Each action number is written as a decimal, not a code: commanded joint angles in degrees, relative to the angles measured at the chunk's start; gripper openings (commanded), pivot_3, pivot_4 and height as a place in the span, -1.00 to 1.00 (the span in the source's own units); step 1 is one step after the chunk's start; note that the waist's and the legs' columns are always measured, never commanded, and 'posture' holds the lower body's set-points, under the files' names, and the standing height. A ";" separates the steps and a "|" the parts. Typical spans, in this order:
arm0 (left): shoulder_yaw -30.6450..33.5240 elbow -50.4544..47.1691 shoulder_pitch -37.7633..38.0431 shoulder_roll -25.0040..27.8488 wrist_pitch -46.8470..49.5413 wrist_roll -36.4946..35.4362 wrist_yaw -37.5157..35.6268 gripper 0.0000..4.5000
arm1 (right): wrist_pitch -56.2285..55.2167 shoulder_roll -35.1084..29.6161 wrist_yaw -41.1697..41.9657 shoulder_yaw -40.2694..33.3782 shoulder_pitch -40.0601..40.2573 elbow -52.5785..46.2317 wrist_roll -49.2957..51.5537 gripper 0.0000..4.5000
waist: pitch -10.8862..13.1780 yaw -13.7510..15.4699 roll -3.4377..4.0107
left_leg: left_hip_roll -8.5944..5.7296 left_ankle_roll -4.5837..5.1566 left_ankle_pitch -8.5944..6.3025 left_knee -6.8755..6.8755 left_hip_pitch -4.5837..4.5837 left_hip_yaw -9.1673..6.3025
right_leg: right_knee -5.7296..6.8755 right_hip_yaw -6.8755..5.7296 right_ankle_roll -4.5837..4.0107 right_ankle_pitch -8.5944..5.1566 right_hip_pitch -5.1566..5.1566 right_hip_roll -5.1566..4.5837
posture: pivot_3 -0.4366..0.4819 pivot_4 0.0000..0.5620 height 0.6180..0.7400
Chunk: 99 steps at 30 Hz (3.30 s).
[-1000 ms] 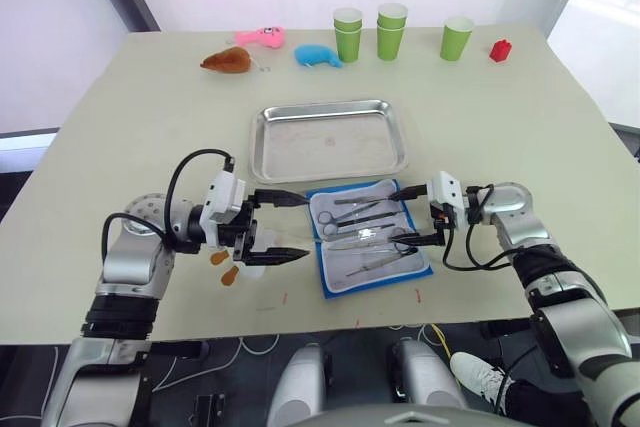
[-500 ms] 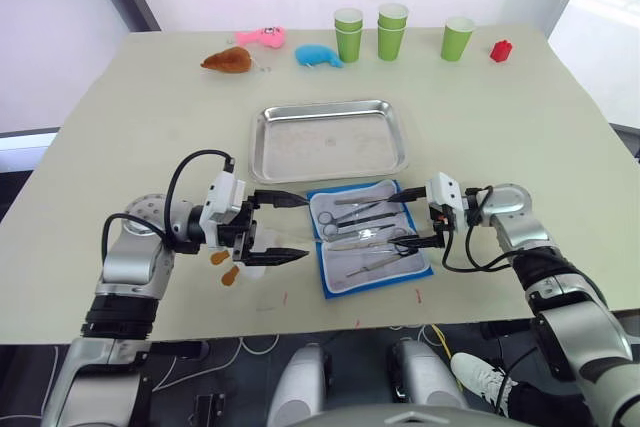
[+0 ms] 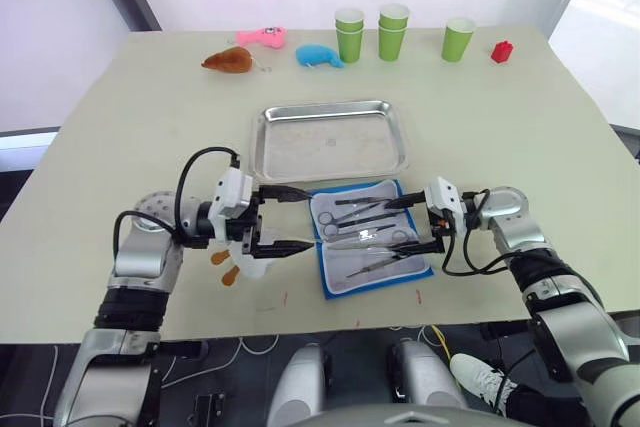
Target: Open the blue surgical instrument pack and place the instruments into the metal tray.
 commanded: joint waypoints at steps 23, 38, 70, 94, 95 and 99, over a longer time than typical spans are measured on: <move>-7.38 26.40 -18.66 -6.72 -10.92 13.10 0.63 -0.19 | 0.01 1.43 -2.06 4.83 2.19 8.22 -5.85 1.00 | -0.43 -0.16 -0.35 | 0.00 0.00 0.00 -0.01 0.11 -0.09 | 0.00 -0.03 0.00 0.00 0.12 0.10 | -0.05 -0.47 1.00; -9.97 42.99 -25.49 -10.84 -18.84 21.37 2.74 -0.19 | -0.04 1.74 -3.11 4.42 2.87 7.71 -5.50 1.00 | -0.46 -0.87 -0.37 | 0.00 0.00 0.00 -0.01 0.10 -0.16 | 0.02 -0.04 0.00 0.00 0.12 0.16 | -0.05 -0.47 1.00; -9.14 22.70 -20.31 -5.23 -3.61 19.67 1.71 -0.91 | 0.84 2.17 -4.29 5.78 2.34 8.52 -6.85 1.00 | -0.53 -1.66 -0.36 | 0.09 0.00 0.00 -0.04 0.12 -0.22 | 0.04 -0.01 0.00 0.00 0.11 0.27 | -0.05 -0.47 1.00; -7.44 13.56 -15.21 3.24 2.31 16.08 1.86 -0.91 | 1.15 2.27 -4.46 5.93 3.02 8.17 -6.74 1.00 | -0.52 -1.63 -0.35 | 0.42 -0.01 -0.01 -0.07 0.19 -0.14 | 0.02 0.08 -0.02 -0.01 0.10 0.57 | -0.05 -0.47 1.00; -7.37 13.24 -15.02 3.57 2.50 15.93 1.95 -0.91 | 1.14 2.25 -4.47 5.93 3.04 8.20 -6.75 1.00 | -0.52 -1.63 -0.35 | 0.42 -0.01 -0.01 -0.07 0.19 -0.13 | 0.02 0.09 -0.03 -0.01 0.10 0.57 | -0.05 -0.47 1.00; -7.04 11.43 -14.21 4.99 3.67 14.99 2.12 -0.91 | 1.18 2.18 -4.47 5.92 3.12 8.18 -6.75 1.00 | -0.52 -1.63 -0.35 | 0.42 -0.02 -0.01 -0.08 0.20 -0.10 | 0.02 0.12 -0.03 -0.02 0.10 0.58 | -0.05 -0.47 1.00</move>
